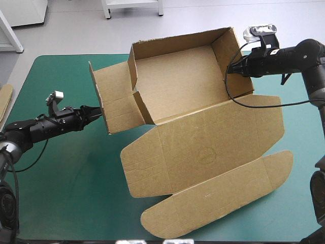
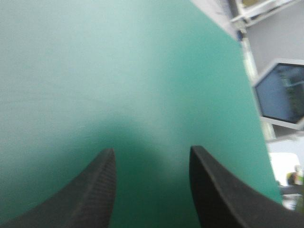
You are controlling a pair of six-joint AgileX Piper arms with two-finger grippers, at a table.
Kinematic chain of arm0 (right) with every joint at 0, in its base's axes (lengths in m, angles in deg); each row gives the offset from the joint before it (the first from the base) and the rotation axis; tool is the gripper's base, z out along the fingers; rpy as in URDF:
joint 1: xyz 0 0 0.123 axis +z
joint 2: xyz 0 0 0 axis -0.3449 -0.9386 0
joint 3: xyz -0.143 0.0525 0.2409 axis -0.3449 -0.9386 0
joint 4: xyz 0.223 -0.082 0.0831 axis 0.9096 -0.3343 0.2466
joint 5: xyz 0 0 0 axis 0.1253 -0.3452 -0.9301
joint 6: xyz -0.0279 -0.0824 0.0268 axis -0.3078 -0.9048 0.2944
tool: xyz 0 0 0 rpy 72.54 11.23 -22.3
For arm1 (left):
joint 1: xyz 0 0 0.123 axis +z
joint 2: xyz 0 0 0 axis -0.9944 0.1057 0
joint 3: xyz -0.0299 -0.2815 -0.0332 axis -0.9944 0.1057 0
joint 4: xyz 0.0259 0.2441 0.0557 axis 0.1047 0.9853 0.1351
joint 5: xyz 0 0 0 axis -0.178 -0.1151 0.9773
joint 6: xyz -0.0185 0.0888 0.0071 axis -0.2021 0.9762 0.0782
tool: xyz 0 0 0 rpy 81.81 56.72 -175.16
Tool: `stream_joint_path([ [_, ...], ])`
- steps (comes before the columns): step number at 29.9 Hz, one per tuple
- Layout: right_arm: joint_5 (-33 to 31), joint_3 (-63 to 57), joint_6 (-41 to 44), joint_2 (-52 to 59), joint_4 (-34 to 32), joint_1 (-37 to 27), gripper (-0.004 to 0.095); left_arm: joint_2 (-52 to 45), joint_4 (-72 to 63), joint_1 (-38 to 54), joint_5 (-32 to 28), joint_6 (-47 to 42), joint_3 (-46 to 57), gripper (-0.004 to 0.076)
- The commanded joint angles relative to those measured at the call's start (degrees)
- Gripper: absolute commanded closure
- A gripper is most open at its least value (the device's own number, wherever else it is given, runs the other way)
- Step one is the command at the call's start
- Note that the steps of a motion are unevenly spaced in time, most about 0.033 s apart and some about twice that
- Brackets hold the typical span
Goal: Fold the box
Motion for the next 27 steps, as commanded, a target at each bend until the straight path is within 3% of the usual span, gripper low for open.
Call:
stream_joint_path([
  [1, 2.3, 1.6, 0.0, 2.8, 3.3, -0.3, 0.0925, -0.5, -15.3, -3.9, 10.3, 5.1, -1.3, 0.0377],
  [5, 2.3, 1.6, 0.0, 2.3, 3.0, -0.3, 0.0925, -0.5, -24.4, -8.8, 15.0, 8.2, -1.7, 0.0377],
  [13, 3.9, 1.6, 3.0, 0.1, -4.6, -0.3, 0.0921, -0.6, -24.3, -13.5, 18.8, 6.7, -6.9, 0.0374],
  [27, 5.6, 1.6, 3.9, -1.4, -5.0, -0.3, 0.0921, -0.6, -24.3, -19.2, 15.5, 1.8, -15.6, 0.0251],
])
